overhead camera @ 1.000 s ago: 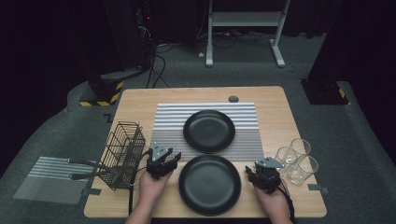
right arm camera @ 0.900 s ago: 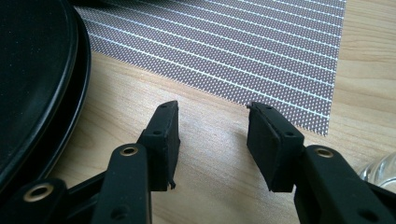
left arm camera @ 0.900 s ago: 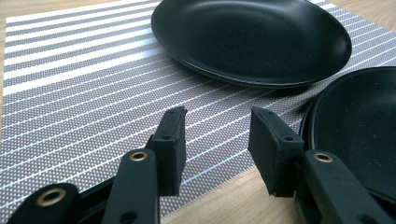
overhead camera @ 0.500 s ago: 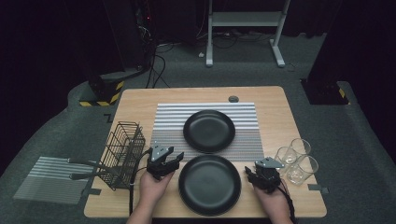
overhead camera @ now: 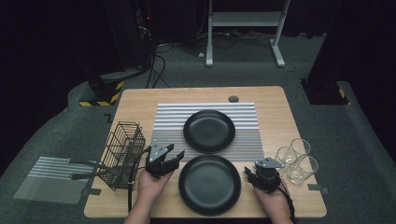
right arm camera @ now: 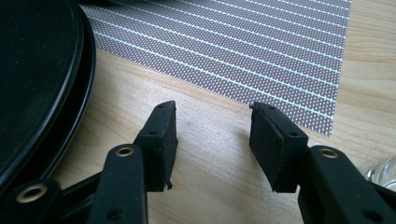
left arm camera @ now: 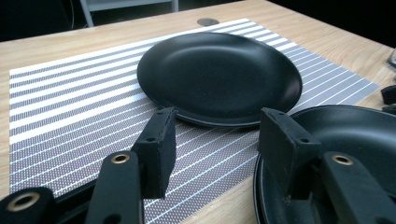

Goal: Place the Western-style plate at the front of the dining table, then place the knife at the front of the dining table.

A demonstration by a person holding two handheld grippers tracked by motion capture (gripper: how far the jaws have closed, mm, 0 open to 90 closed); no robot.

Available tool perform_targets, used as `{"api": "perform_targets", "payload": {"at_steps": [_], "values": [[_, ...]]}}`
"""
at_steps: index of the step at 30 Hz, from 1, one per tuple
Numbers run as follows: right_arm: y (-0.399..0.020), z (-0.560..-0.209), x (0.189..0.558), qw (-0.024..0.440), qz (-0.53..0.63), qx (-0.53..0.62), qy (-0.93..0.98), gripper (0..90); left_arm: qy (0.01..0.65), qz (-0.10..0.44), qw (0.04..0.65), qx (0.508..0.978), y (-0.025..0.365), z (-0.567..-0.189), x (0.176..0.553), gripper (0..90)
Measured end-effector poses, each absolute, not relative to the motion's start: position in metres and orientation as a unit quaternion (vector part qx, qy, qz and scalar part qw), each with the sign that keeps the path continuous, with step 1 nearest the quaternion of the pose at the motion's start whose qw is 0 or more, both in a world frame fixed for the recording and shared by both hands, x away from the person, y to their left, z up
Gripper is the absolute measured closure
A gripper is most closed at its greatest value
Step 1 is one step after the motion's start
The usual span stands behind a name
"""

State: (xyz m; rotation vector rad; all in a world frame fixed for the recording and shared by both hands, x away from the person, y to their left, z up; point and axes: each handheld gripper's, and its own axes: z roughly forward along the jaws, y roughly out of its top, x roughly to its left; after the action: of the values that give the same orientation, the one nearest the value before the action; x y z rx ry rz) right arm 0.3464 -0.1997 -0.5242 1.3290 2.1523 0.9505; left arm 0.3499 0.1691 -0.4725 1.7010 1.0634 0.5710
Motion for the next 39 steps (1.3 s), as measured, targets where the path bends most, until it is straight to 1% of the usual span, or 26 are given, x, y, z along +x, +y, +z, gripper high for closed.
{"api": "perform_targets", "payload": {"at_steps": [3, 6, 13, 16, 23, 24, 25, 28, 30, 32, 35, 37, 38, 39], "values": [[-0.199, -0.524, 0.346, 0.216, 0.342, 0.484, 0.776, 48.3, 0.445, 0.236, 0.51, 0.697, 0.17, -0.467, 0.348, 46.6], [-0.2, -0.524, 0.347, 0.218, 0.343, 0.48, 0.778, 47.2, 0.434, 0.244, 0.512, 0.701, 0.174, -0.461, 0.349, 46.1], [-0.2, -0.524, 0.347, 0.216, 0.344, 0.478, 0.779, 45.9, 0.433, 0.244, 0.522, 0.693, 0.173, -0.453, 0.345, 46.2], [-0.2, -0.524, 0.347, 0.216, 0.344, 0.478, 0.779, 45.2, 0.432, 0.244, 0.53, 0.688, 0.173, -0.447, 0.344, 47.5], [-0.2, -0.524, 0.347, 0.216, 0.342, 0.479, 0.779, 43.4, 0.415, 0.257, 0.542, 0.685, 0.174, -0.437, 0.339, 47.4], [-0.2, -0.524, 0.347, 0.217, 0.342, 0.479, 0.779, 43.4, 0.413, 0.256, 0.537, 0.689, 0.176, -0.436, 0.338, 47.5], [-0.2, -0.524, 0.346, 0.216, 0.342, 0.479, 0.779, 43.4, 0.42, 0.248, 0.547, 0.68, 0.176, -0.435, 0.337, 47.5], [-0.2, -0.524, 0.347, 0.216, 0.342, 0.479, 0.779, 43.2, 0.422, 0.241, 0.555, 0.675, 0.176, -0.434, 0.338, 47.8], [-0.2, -0.524, 0.346, 0.216, 0.342, 0.479, 0.779, 43.2, 0.412, 0.246, 0.552, 0.682, 0.176, -0.433, 0.339, 47.7], [-0.2, -0.524, 0.347, 0.216, 0.342, 0.479, 0.779, 43.2, 0.42, 0.244, 0.56, 0.671, 0.173, -0.433, 0.337, 47.7], [-0.2, -0.524, 0.347, 0.216, 0.342, 0.479, 0.779, 43.2, 0.412, 0.25, 0.549, 0.683, 0.177, -0.431, 0.337, 47.7], [-0.2, -0.524, 0.347, 0.215, 0.342, 0.48, 0.779, 43.2, 0.425, 0.246, 0.554, 0.673, 0.178, -0.431, 0.335, 47.7], [-0.2, -0.524, 0.347, 0.216, 0.342, 0.48, 0.778, 43.2, 0.415, 0.251, 0.546, 0.683, 0.181, -0.429, 0.334, 47.7], [-0.2, -0.524, 0.347, 0.216, 0.342, 0.481, 0.778, 43.2, 0.42, 0.254, 0.544, 0.681, 0.181, -0.428, 0.333, 47.8]]}}
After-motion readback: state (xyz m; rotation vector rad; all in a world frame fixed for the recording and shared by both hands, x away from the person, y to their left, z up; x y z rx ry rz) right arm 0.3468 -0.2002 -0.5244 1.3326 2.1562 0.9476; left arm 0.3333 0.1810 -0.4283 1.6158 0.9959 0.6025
